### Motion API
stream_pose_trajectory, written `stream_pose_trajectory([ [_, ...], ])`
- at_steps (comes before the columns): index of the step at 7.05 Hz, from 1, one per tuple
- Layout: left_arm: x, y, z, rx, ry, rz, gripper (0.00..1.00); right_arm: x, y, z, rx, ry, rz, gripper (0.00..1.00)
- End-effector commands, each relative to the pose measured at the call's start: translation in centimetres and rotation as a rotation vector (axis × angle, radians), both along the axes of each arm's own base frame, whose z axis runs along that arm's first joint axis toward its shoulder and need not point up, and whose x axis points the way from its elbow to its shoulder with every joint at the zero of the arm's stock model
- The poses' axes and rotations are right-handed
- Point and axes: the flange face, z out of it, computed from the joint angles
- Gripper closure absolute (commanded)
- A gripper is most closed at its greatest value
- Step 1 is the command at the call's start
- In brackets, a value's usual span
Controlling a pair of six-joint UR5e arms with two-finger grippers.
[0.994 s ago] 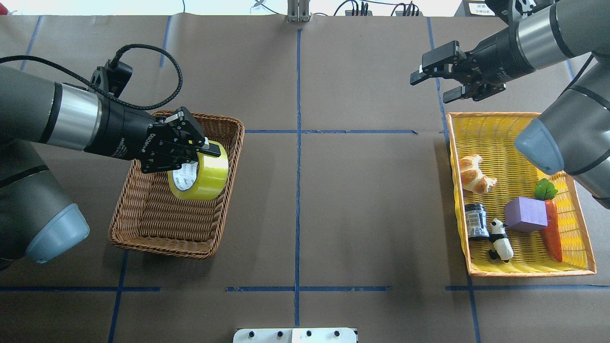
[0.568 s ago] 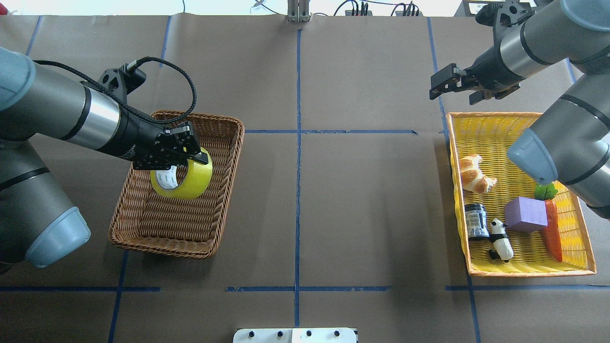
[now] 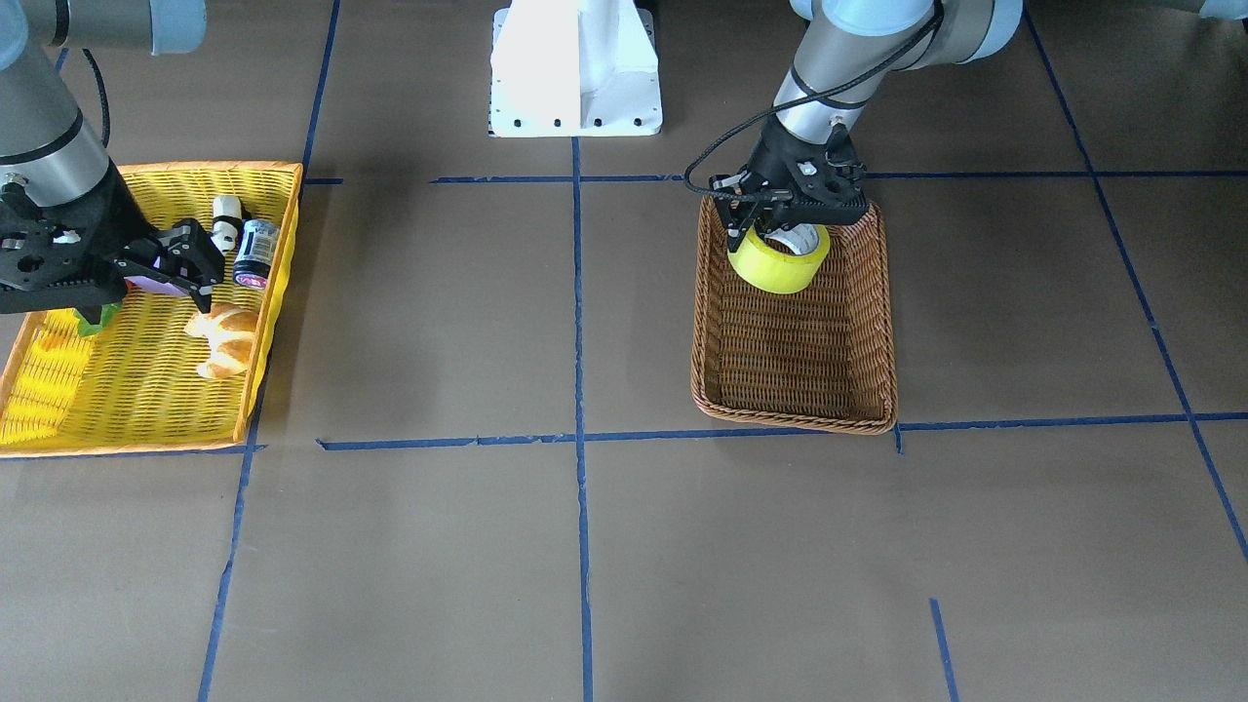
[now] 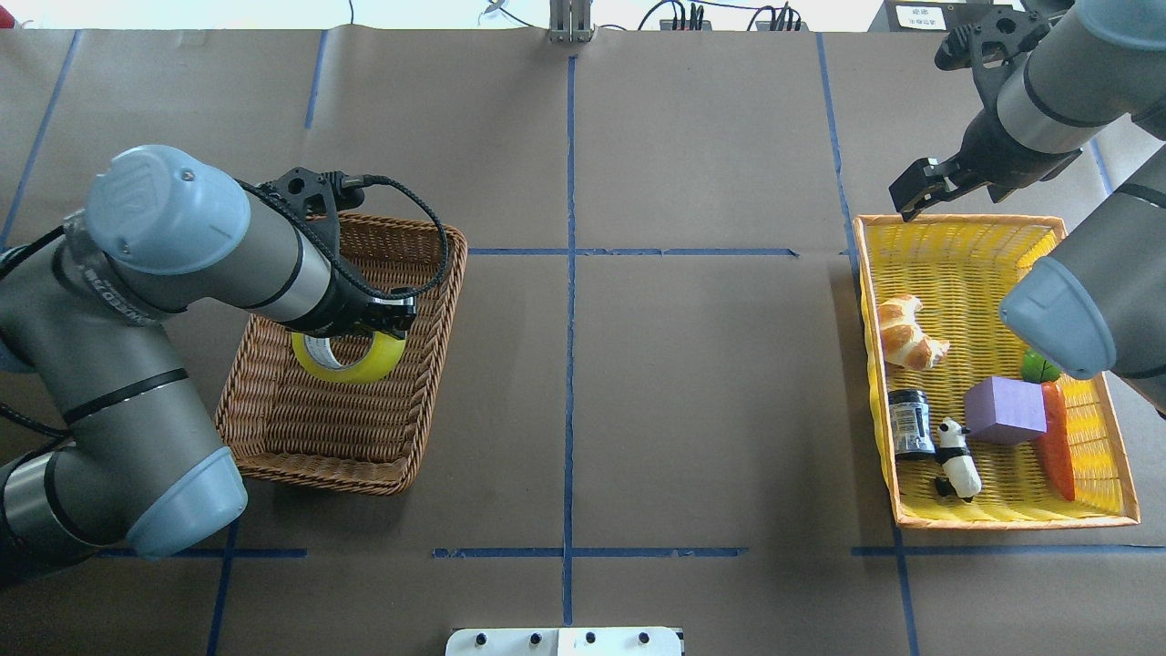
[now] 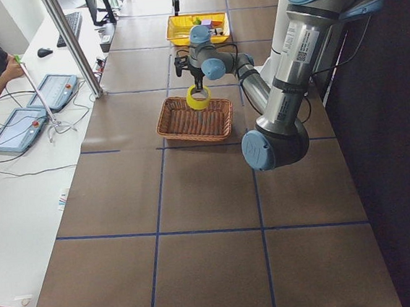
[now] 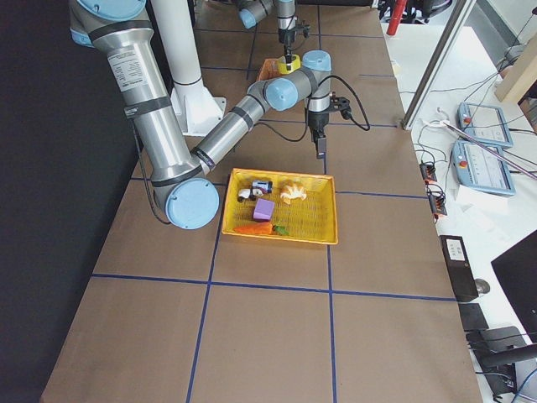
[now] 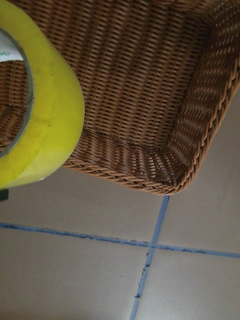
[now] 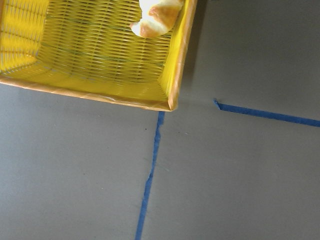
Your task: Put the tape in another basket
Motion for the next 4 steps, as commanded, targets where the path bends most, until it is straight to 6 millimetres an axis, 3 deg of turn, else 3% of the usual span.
stream_pose_trajectory([
  [1,2.6,-1.9,3.7,0.065,-0.132,0.034,1.0,3.6,-0.3,2.2,-0.057,-0.021,0.025,0.0],
  [3,3.8,-2.3,6.2,0.076,-0.184,0.055,0.98,6.7,-0.5,3.5,-0.09,-0.066,0.025,0.0],
  [4,3.8,-2.2,5.8,0.087,-0.169,0.055,0.97,6.7,-0.4,3.8,-0.092,-0.063,0.023,0.0],
])
